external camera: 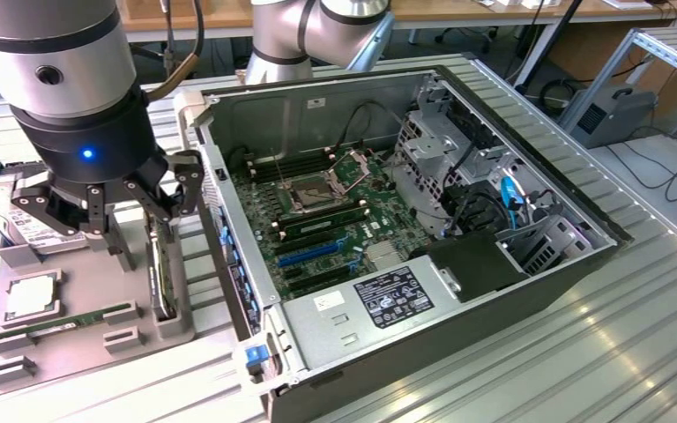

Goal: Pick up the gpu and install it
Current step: 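Pick up the gpu and move the gpu toward the slot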

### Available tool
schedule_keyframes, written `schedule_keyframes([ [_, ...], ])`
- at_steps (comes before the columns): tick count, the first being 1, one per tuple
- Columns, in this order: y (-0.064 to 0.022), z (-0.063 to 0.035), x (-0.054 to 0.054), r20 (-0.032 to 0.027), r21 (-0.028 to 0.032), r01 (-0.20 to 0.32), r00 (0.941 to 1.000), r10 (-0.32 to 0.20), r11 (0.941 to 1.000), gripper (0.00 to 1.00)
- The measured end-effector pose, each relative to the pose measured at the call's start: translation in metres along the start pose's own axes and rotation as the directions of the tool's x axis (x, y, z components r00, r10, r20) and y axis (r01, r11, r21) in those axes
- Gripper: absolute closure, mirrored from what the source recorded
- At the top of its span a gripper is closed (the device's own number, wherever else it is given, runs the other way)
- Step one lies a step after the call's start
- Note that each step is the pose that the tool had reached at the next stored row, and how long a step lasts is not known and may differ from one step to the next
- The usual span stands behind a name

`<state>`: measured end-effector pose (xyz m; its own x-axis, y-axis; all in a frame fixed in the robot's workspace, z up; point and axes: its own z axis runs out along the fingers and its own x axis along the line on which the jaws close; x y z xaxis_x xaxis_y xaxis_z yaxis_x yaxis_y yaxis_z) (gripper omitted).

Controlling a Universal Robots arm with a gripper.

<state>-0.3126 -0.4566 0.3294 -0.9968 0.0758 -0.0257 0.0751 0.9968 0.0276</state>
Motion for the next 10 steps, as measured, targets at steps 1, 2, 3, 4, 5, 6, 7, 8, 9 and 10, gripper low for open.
schedule_keyframes([
  [1, 0.0000, 0.0004, 0.0000, 0.0000, 0.0000, 0.000, 1.0000, 0.000, 1.0000, 0.46],
  [2, 0.0000, 0.0008, 0.0000, 0.0000, 0.0000, 0.000, 1.0000, 0.000, 1.0000, 0.46],
  [3, 0.0000, 0.0010, 0.0000, 0.0000, 0.0000, 0.000, 1.0000, 0.000, 1.0000, 0.46],
  [4, 0.0000, 0.0011, 0.0000, 0.0000, 0.0000, 0.000, 1.0000, 0.000, 1.0000, 0.46],
  [5, 0.0000, 0.0014, 0.0000, 0.0000, 0.0000, 0.000, 1.0000, 0.000, 1.0000, 0.46],
  [6, -0.0001, 0.0017, 0.0000, 0.0001, -0.0001, 0.000, 1.0000, 0.000, 1.0000, 0.46],
  [7, -0.0001, 0.0020, 0.0000, 0.0000, 0.0000, 0.000, 1.0000, 0.000, 1.0000, 0.46],
  [8, -0.0001, 0.0022, 0.0001, 0.0000, 0.0000, 0.000, 1.0000, 0.000, 1.0000, 0.46],
  [9, -0.0001, 0.0024, 0.0001, -0.0001, 0.0000, 0.000, 1.0000, 0.000, 1.0000, 0.46],
  [10, -0.0001, 0.0027, 0.0001, 0.0000, 0.0000, 0.000, 1.0000, 0.000, 1.0000, 0.46],
])
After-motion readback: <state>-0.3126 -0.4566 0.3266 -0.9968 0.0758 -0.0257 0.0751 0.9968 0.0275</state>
